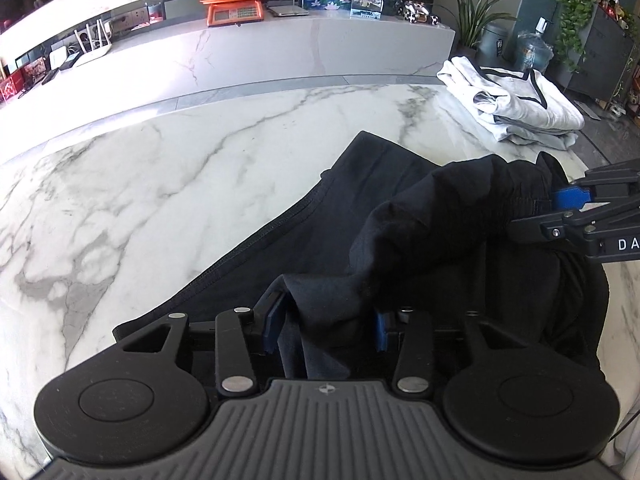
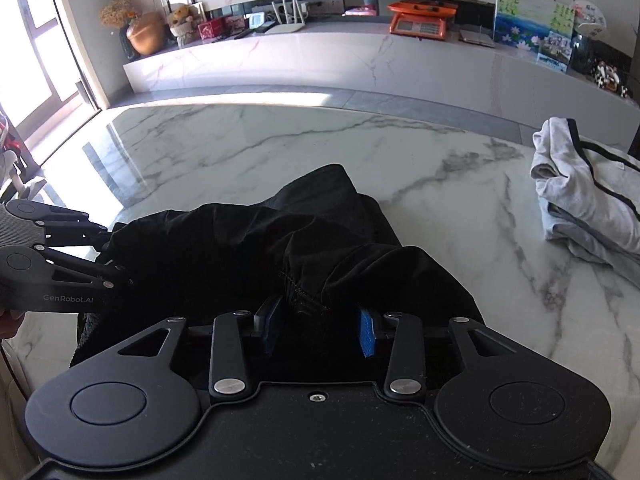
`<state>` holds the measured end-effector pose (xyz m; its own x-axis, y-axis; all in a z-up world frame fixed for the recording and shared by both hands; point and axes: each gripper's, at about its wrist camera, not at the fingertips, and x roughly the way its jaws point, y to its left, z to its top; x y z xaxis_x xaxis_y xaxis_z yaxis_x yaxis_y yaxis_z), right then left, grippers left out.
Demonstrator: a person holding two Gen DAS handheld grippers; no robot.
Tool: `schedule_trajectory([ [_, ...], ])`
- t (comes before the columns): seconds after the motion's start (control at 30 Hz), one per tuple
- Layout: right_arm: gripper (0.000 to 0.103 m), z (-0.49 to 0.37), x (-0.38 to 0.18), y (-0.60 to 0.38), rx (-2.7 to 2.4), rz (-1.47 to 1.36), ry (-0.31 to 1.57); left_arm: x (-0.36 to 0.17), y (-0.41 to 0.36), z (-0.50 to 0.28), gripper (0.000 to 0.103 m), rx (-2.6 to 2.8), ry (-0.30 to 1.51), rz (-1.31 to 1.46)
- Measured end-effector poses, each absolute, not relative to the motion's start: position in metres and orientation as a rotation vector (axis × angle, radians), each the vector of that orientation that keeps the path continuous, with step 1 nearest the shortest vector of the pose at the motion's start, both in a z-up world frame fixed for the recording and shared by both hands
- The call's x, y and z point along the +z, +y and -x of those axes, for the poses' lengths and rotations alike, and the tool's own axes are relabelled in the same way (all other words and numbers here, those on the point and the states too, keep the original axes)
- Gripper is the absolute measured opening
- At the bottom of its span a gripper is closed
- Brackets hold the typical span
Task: Fold clothes
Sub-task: 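Lift the black garment with both grippers and shake it out in the air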
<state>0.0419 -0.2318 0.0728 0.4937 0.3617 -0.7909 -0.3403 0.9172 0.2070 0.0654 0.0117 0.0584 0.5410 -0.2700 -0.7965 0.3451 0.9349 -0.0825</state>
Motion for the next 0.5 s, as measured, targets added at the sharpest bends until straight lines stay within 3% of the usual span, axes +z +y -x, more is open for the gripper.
schedule_trajectory([
  [0.1, 0.051, -0.032, 0.084, -0.240, 0.439, -0.051, 0.927, 0.073, 0.018, -0.059, 0.046, -0.378, 0.901, -0.085],
  [0.23, 0.060, -0.015, 0.103, -0.250, 0.452, -0.074, 0.872, 0.089, 0.015, -0.053, 0.057, -0.363, 0.862, -0.104],
  [0.4, 0.060, 0.015, 0.117, -0.262, 0.417, -0.038, 0.787, 0.096, 0.009, -0.031, 0.056, -0.357, 0.856, -0.140],
  [0.5, 0.059, 0.030, 0.111, -0.270, 0.342, 0.012, 0.801, 0.085, -0.004, -0.015, 0.047, -0.359, 0.852, -0.210],
])
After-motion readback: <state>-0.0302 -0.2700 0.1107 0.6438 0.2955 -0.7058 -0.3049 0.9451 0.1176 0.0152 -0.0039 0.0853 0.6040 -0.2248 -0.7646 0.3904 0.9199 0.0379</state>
